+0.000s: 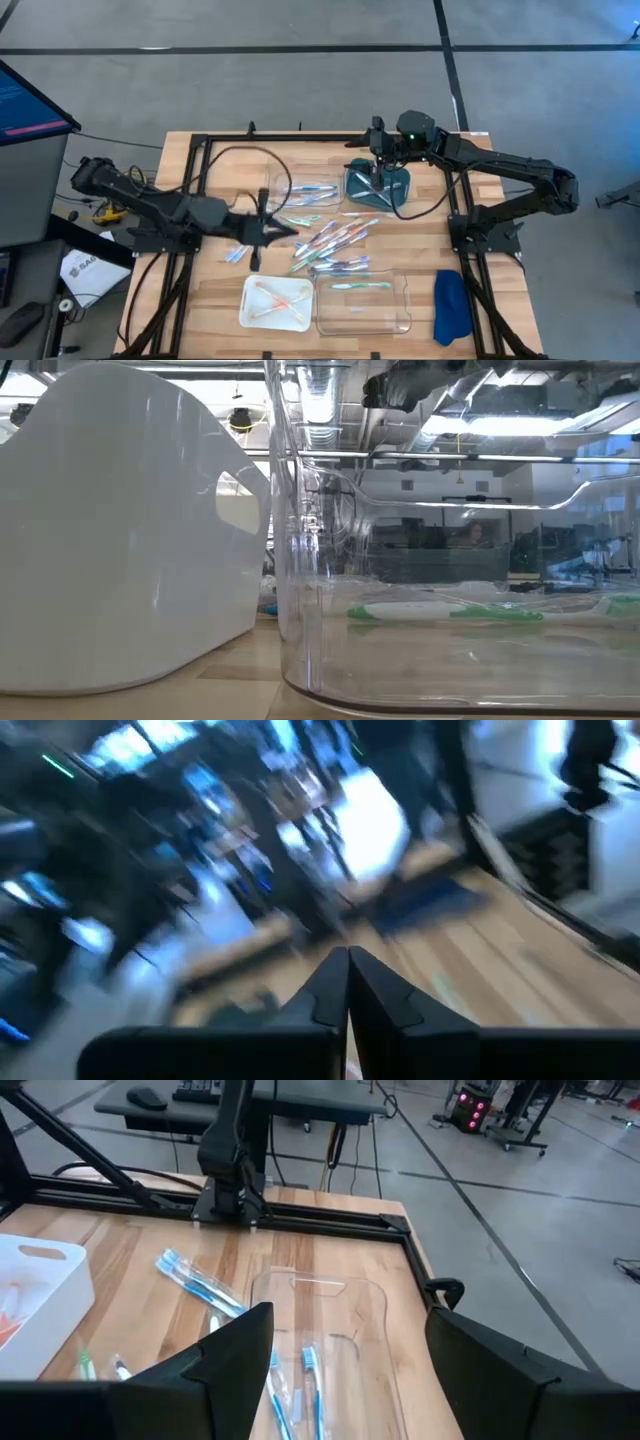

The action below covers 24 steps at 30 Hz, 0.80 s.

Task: Pick & Place Toothbrushes
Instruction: Put the green toothbrush into the bottom transparent bin

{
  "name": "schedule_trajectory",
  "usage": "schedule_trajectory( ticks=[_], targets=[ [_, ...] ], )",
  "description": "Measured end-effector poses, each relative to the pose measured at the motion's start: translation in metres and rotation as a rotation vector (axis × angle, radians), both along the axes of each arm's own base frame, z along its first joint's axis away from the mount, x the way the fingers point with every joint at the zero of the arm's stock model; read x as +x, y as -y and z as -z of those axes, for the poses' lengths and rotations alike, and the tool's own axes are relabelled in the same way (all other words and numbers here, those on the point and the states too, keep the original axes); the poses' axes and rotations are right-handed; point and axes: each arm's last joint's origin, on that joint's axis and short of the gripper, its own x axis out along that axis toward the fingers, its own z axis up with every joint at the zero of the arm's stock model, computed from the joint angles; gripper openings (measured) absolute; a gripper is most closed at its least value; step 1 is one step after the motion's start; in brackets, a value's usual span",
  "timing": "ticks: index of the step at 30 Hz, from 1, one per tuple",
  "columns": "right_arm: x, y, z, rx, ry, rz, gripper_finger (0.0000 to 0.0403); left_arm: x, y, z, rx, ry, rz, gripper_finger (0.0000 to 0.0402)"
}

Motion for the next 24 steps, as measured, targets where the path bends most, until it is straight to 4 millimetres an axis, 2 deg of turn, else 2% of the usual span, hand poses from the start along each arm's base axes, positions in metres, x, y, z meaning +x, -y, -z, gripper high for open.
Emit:
schedule_trajectory(
  ticks=[3,8,13,16,24],
  targets=[
    [0.000,0.000,-0.001,0.009,0.017,0.006,0.0255,0.003,-0.011,-0.001,0.004,0.011,-0.044,0.0003],
    [0.001,0.004,-0.006,0.041,0.066,0.031,0.0255,0.006,-0.025,0.016,-0.023,-0.050,-0.113,0.0003],
    [0.002,0.005,-0.016,-0.002,0.168,0.028,0.0255,0.006,-0.037,0.022,-0.015,-0.055,-0.162,0.0006],
    [0.006,-0.002,-0.022,-0.021,0.225,-0.002,0.0255,0.006,-0.041,0.030,-0.002,-0.088,-0.177,0.0005],
    [0.013,-0.027,-0.022,-0.079,0.227,-0.109,0.0255,0.006,-0.044,0.036,0.016,-0.095,-0.186,0.0003]
  ],
)
